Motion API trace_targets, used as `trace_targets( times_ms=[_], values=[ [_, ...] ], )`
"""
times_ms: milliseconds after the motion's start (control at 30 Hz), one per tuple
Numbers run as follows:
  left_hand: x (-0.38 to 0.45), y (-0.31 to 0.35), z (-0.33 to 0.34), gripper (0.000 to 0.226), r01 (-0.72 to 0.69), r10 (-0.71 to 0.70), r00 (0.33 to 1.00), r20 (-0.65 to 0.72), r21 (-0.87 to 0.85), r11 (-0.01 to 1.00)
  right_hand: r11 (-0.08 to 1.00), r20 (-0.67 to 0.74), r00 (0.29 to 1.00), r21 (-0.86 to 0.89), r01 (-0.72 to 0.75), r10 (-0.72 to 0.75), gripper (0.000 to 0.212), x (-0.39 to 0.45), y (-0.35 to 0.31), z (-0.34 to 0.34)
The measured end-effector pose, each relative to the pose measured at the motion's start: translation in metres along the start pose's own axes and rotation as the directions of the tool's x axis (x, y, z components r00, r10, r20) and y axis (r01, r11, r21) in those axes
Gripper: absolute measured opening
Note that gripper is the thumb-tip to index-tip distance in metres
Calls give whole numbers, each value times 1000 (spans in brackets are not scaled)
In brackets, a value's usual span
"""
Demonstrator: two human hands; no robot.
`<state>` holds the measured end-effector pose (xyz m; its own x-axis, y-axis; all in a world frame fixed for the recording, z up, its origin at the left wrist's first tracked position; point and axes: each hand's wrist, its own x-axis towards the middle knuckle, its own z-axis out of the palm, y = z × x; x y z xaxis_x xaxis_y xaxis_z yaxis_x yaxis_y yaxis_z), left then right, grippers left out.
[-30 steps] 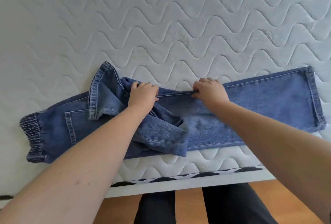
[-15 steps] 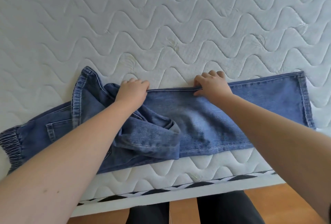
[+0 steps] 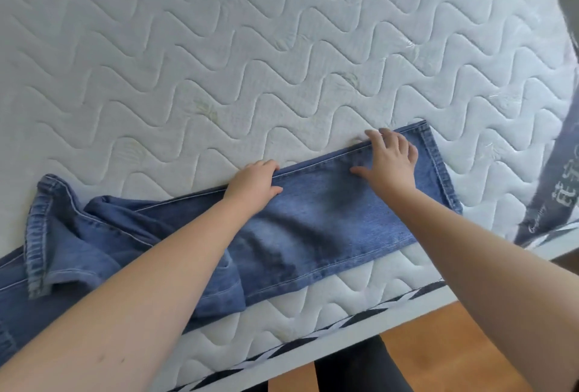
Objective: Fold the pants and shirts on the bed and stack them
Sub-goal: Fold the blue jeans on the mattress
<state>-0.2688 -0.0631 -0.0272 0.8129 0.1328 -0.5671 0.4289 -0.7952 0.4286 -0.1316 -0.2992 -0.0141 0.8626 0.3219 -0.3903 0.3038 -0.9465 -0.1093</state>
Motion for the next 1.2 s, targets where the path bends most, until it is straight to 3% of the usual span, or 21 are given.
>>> trace_targets(
  times_ms=[133, 233, 333, 433, 533, 633, 767, 867, 1033, 1133, 1200],
  values=[
    [29, 45, 11, 40, -16, 16, 1000, -12, -20, 1000, 904, 37, 937, 251, -346, 348, 94, 11, 62, -11],
    [49, 72, 16, 34, 18, -19, 1000, -23, -64, 998, 821, 118, 871, 293, -490, 478, 73, 28, 98, -19],
    [65, 97, 18, 21, 39, -44, 998, -47, -107, 993, 838, 187, 905, 343, -424, 381, 30, 39, 118, -24],
    [78, 113, 16, 16, 64, -77, 988, -132, -105, 992, 821, 65, 936, 462, -335, 346, 19, 42, 126, -29],
    [86, 115, 18, 14, 14, -19, 983, -181, -26, 1000, 834, 0, 942, 466, -296, 335, 21, 47, 128, -28],
    [86, 113, 24, 17, -35, 49, 973, -225, 66, 997, 848, 37, 949, 438, -297, 314, 31, 45, 132, -25],
    [88, 116, 28, 24, 5, 10, 960, -279, 54, 999, 866, 157, 916, 299, -401, 369, 52, 17, 150, -21],
    [88, 122, 25, 26, 28, -8, 961, -278, 69, 997, 886, 210, 892, 160, -436, 401, 41, -8, 167, -9],
    [57, 117, 19, 40, 24, -9, 946, -323, 44, 999, 871, -26, 881, 170, -461, 472, 39, -26, 152, -4],
    [30, 91, 9, 37, 11, -9, 941, -337, 6, 1000, 897, -176, 894, 252, -364, 413, 48, -42, 120, 0],
    [9, 67, 2, 36, 17, -24, 938, -345, -21, 1000, 903, -197, 917, 334, -269, 346, 46, -54, 89, 6]
  ],
)
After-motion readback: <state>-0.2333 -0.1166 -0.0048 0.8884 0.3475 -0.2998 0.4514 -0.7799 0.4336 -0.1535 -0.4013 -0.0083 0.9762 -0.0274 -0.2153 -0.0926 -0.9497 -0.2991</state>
